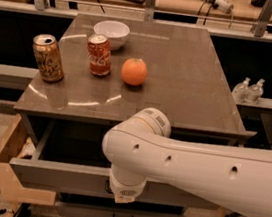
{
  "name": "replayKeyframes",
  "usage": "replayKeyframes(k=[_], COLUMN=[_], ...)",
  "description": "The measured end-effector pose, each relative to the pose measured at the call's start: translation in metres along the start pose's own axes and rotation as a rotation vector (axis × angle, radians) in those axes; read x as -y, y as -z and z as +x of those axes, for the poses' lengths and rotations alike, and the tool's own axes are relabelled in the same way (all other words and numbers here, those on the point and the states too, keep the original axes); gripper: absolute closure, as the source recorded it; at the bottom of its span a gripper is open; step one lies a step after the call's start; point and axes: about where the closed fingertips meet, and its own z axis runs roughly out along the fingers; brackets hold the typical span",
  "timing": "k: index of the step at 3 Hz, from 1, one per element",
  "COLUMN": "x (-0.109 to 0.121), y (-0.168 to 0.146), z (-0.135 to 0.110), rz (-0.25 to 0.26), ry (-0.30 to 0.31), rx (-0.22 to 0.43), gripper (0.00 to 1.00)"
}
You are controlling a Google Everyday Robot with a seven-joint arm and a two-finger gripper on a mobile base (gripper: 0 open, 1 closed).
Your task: Open top drawer
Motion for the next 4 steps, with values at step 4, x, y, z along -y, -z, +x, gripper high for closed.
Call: replayKeyframes(k=[4], x=[-0.007], y=[0.021], z=[0.01], rz=[0.055], ry=[-0.023], rx=[-0.009], gripper=[1.0])
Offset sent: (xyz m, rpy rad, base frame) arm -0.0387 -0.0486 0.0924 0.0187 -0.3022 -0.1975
